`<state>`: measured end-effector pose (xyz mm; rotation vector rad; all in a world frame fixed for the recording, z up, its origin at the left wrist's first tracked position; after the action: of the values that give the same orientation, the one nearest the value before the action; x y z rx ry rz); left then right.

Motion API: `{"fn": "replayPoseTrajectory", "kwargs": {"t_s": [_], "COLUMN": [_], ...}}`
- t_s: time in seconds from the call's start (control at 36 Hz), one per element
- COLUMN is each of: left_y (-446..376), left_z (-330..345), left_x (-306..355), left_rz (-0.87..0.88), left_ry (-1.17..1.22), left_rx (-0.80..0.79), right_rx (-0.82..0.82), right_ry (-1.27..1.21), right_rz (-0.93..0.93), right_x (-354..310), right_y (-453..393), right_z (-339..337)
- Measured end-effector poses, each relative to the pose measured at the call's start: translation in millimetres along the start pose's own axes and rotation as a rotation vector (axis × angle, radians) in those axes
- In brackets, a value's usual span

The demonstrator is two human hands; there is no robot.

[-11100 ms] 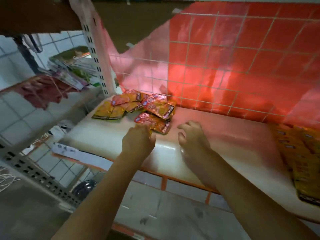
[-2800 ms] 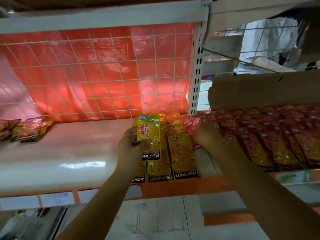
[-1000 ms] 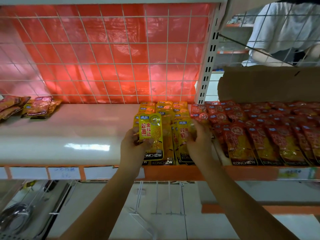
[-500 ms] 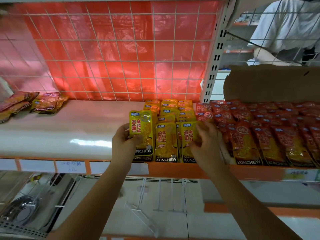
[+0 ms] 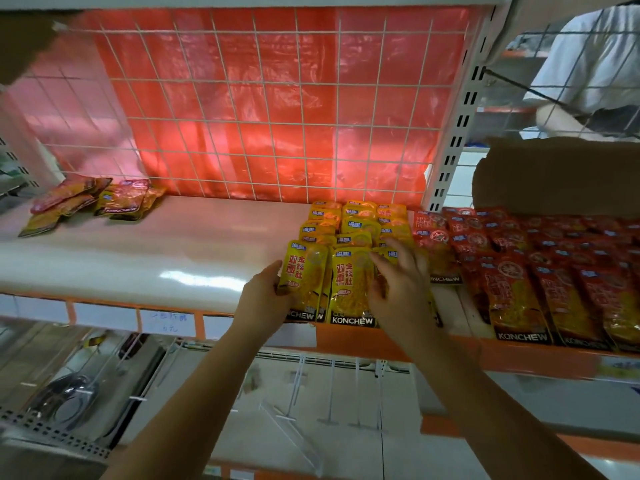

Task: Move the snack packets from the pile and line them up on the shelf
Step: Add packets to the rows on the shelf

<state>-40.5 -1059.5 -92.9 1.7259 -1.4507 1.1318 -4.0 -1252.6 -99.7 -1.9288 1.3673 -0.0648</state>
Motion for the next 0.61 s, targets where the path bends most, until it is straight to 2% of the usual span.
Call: {"fn": "replayPoseTrajectory", "kwargs": {"t_s": [0.22, 0.33, 0.44, 0.61], "left_y": [6, 8, 8, 2], "left_z": [2, 0, -6, -49], "left_x": [-2, -4, -5, -24], "left_rz": [0.059, 0.079, 0.109, 0.166], "left_ry": [-0.326, -0.362, -0.38, -0.473], "left_rx": [0.048, -0.009, -0.044, 0.032], "right_rx": [-0.003, -0.076, -0.078, -0.101], "right_ry": [-0.006, -0.022, -0.021, 0.073], "right_rz": [-0.03, -0.056, -0.082, -0.187], "right_x": [-14, -30, -49, -82], "right_y": [2, 2, -3, -15], "right_z": [2, 10, 22, 48]}}
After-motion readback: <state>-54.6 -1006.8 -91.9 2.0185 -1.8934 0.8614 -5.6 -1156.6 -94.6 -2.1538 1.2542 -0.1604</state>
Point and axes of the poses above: each hand's wrist, its own y-axis away from the middle knuckle, its own z-axis out of the palm, x = y × z, the point moved 1 cm from there along -y, towards the middle knuckle, and after that the axes turned 9 degrees about y, right-handed, at the moved point
